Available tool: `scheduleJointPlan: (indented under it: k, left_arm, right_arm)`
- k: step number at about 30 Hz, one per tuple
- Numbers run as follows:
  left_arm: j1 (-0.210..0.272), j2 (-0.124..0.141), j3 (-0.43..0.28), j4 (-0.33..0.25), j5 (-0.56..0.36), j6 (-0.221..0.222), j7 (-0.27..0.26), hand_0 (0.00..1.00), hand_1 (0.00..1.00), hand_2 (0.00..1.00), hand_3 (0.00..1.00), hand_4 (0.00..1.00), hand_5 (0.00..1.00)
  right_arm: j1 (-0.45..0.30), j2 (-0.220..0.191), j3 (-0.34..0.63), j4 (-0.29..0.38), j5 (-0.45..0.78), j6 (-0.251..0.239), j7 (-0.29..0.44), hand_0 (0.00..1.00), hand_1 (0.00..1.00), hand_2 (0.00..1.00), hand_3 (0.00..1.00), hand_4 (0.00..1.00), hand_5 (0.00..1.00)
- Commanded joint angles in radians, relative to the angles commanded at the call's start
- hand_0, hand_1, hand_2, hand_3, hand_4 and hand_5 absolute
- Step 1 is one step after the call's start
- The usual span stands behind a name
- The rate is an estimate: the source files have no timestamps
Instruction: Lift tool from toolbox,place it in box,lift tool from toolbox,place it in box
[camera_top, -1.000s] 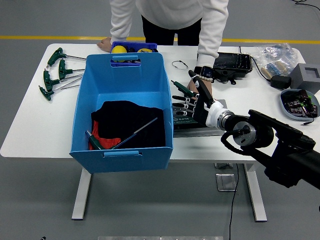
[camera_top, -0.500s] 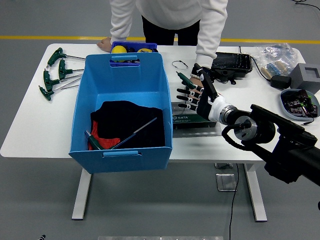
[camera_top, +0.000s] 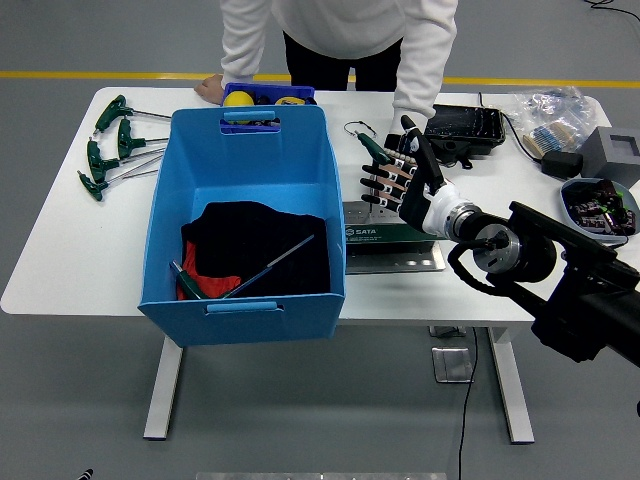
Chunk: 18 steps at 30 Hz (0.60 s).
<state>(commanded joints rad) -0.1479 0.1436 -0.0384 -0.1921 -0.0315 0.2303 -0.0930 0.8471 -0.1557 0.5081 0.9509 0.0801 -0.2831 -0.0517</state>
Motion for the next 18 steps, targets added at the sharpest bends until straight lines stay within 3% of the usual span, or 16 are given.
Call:
scheduleJointPlan:
  k: [18]
  left_arm:
    - [0.002, -0.002, -0.001, 0.001, 0.001, -0.001, 0.001, 0.757, 0.715, 0.781, 0.769, 0.786, 0.733]
  right_arm:
    - [-0.031, -0.016, -0.022, -0.009, -0.003, 0.005, -0.001, 0.458, 0.544, 0.698, 0.745, 0.998, 0.871]
